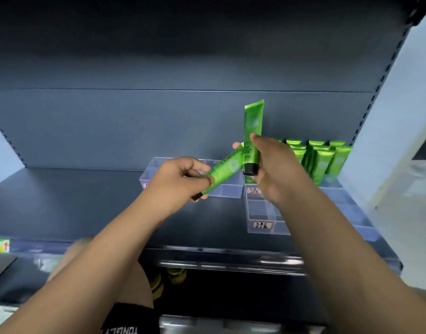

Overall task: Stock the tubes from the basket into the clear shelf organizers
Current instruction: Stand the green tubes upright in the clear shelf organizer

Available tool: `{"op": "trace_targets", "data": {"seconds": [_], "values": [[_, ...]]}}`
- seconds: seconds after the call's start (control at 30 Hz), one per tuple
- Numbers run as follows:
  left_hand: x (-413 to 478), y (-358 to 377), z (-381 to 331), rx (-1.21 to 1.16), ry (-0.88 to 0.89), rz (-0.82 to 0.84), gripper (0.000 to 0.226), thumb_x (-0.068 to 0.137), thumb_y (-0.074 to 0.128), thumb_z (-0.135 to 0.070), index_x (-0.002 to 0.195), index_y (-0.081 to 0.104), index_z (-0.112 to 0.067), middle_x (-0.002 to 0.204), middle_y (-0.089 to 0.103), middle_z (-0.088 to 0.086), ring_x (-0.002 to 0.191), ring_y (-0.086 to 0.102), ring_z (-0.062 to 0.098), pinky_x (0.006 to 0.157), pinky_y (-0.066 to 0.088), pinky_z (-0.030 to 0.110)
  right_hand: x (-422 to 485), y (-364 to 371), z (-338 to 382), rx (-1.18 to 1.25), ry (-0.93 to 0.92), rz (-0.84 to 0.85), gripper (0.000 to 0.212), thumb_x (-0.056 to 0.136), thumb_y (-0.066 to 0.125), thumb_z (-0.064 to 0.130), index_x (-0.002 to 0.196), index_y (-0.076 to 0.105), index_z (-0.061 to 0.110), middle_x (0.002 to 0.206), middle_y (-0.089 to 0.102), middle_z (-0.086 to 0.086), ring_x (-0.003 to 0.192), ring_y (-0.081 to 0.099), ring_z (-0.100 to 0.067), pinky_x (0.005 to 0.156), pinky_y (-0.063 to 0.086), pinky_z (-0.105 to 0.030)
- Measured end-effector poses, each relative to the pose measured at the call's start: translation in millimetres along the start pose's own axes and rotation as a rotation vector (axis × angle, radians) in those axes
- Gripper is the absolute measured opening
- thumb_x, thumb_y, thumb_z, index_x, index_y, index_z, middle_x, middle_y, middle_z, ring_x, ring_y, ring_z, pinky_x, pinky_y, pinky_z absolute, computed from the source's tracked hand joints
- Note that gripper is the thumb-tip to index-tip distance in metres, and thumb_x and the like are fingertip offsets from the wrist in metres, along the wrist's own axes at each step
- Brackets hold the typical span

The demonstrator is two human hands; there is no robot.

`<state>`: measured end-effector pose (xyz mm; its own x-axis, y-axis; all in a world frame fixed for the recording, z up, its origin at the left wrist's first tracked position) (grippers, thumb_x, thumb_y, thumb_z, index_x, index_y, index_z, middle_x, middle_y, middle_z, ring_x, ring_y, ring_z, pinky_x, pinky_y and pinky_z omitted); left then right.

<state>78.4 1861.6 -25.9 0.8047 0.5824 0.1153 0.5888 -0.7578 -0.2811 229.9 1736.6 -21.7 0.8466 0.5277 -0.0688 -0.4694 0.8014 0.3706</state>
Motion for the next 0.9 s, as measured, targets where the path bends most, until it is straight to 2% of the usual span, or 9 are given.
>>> {"op": "trace_targets", "data": {"seconds": [0.1,0.17,0.3,0.37,0.47,0.57,0.7,0.83,0.9], "values": [[8.4,50.6,-12.8,0.087,0.057,0.115,0.018,0.089,0.073,-0.005,0.104,0.075,-0.015,0.078,0.068,0.011,0.067,0.062,0.013,0.061,0.048,0.021,2.2,-20.9,27.0,-0.051,-0.107,0.042,0.016,0.103,0.055,0.019,0.105,0.061,0.005,0.099,0.077,-0.015,0.094,0.074,-0.023,0.086,0.059,-0.047],[15.6,83.4,-13.4,0.066,0.039,0.196,0.014,0.089,0.075,-0.009,0.101,0.073,-0.016,0.077,0.066,0.002,0.069,0.061,0.011,0.068,0.051,0.027,1.3,-35.9,40.8,-0.050,-0.160,0.090,0.017,0.103,0.055,0.019,0.105,0.062,0.003,0.104,0.075,-0.018,0.101,0.071,-0.028,0.100,0.050,-0.057],[30.9,138.7,-12.9,-0.046,-0.014,0.289,0.013,0.088,0.077,-0.012,0.099,0.069,-0.013,0.090,0.076,0.001,0.086,0.072,0.017,0.078,0.060,0.035,4.5,-88.1,63.2,-0.035,-0.250,0.078,0.025,0.101,0.058,0.021,0.112,0.065,0.000,0.108,0.071,-0.023,0.090,0.066,-0.028,0.090,0.054,-0.050],[40.1,157.9,-15.5,-0.127,-0.011,0.246,0.013,0.088,0.077,-0.008,0.093,0.068,-0.016,0.078,0.073,-0.008,0.079,0.070,0.010,0.076,0.062,0.034,8.1,-123.6,70.0,-0.070,-0.292,0.027,0.029,0.097,0.064,0.027,0.113,0.069,0.004,0.102,0.068,-0.016,0.092,0.063,-0.027,0.085,0.051,-0.045],[55.1,182.9,-14.3,-0.192,0.006,0.151,0.016,0.087,0.078,-0.009,0.095,0.068,-0.018,0.075,0.070,-0.010,0.077,0.069,0.004,0.071,0.063,0.030,15.0,-177.5,69.9,-0.150,-0.312,-0.065,0.014,0.095,0.065,0.030,0.100,0.075,0.022,0.095,0.069,0.001,0.095,0.061,-0.020,0.094,0.048,-0.046],[68.9,208.9,-17.7,-0.241,0.054,0.072,0.021,0.086,0.079,-0.010,0.099,0.066,-0.020,0.083,0.062,0.002,0.083,0.068,0.010,0.072,0.061,0.030,24.6,-215.4,71.1,-0.211,-0.324,-0.129,0.015,0.098,0.061,0.029,0.096,0.075,0.026,0.092,0.069,0.005,0.096,0.061,-0.020,0.101,0.047,-0.050],[80.9,249.6,-30.0,-0.237,0.142,0.043,0.025,0.088,0.078,-0.009,0.100,0.064,-0.025,0.086,0.057,0.009,0.085,0.063,0.015,0.078,0.064,0.037,38.1,-249.0,77.5,-0.300,-0.382,-0.188,0.013,0.100,0.057,0.018,0.102,0.071,0.018,0.084,0.068,0.002,0.078,0.062,-0.017,0.081,0.056,-0.040],[93.0,285.3,-32.4,-0.218,0.181,0.022,0.027,0.087,0.079,-0.009,0.101,0.065,-0.027,0.069,0.064,-0.013,0.075,0.063,0.007,0.089,0.060,0.048,52.9,-274.1,73.5,-0.353,-0.417,-0.194,0.017,0.100,0.055,0.008,0.100,0.071,0.014,0.084,0.072,0.003,0.076,0.064,-0.010,0.072,0.054,-0.028],[96.2,299.2,-31.7,-0.213,0.193,0.015,0.032,0.088,0.077,-0.008,0.095,0.062,-0.035,0.064,0.066,-0.019,0.070,0.064,-0.001,0.088,0.060,0.044,62.0,-287.2,71.3,-0.389,-0.422,-0.193,0.018,0.099,0.056,0.007,0.101,0.071,0.017,0.085,0.073,0.003,0.078,0.066,-0.012,0.075,0.055,-0.033]]}}
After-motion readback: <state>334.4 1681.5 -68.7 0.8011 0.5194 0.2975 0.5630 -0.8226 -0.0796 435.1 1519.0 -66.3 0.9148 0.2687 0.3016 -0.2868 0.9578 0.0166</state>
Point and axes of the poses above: each hand's wrist, its own x-axis towards the middle knuckle, its own y-axis out of the palm, z = x × y, the point moved 10 cm from there along x, towards the middle knuckle
